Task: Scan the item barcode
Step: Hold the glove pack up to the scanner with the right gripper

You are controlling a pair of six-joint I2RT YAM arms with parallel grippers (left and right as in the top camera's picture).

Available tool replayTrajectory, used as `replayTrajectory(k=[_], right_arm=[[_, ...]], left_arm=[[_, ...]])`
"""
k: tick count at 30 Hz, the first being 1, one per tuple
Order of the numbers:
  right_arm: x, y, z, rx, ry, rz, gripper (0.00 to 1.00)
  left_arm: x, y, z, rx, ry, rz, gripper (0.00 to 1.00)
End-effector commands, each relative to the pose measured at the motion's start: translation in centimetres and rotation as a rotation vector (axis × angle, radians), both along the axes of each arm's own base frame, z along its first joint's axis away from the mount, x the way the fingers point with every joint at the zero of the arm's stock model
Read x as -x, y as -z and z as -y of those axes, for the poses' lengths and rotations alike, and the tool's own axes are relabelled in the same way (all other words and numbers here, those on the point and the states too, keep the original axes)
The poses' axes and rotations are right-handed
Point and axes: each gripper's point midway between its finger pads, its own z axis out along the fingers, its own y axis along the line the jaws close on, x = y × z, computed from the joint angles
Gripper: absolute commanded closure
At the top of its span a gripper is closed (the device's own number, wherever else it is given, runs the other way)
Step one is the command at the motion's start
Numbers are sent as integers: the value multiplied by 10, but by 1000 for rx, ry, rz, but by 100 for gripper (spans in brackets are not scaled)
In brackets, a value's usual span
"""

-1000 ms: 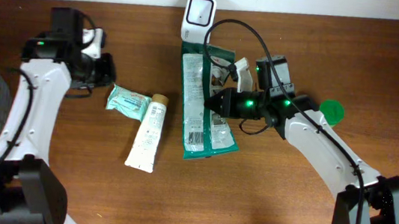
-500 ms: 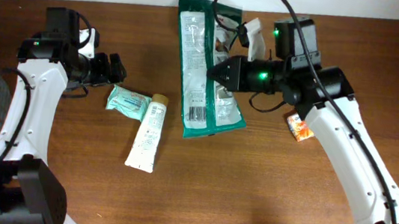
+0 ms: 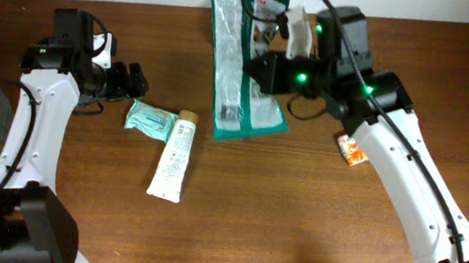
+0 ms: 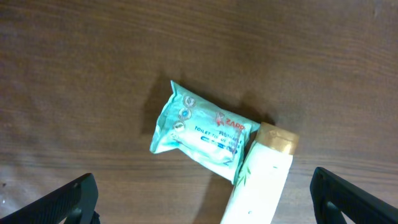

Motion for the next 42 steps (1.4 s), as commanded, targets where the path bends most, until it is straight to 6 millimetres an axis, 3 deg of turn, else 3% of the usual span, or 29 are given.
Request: replayTrajectory(k=[1,4,7,11,17,25,34,39,42], right_arm=[[-57,-28,6,174,161,231,96],[-134,-38,1,378,302,595,96],[-189,-14,-17,578,313,884,96],[-226,26,-37,798,261,1197,96],[-239,69,-50,836,192,1338,96],[-248,102,-47,976,14,1438,96],[-225,98,-91,850,-74,1510,96],[-225,96,-91,849,-68,1515,96],[-229,75,-77,791,42,1452,96]], left_arm=[[-2,-10,-2,-9,-2,29,1],[-2,-10,-2,-9,-2,29,1],[-2,-10,-2,-9,-2,29,1],[-2,-10,-2,-9,-2,29,1],[-2,-10,-2,-9,-2,29,1],[-2,-10,-2,-9,-2,29,1],[-2,-10,-2,-9,-2,29,1],[-2,-10,-2,-9,-2,29,1],[-2,-10,-2,-9,-2,29,1]])
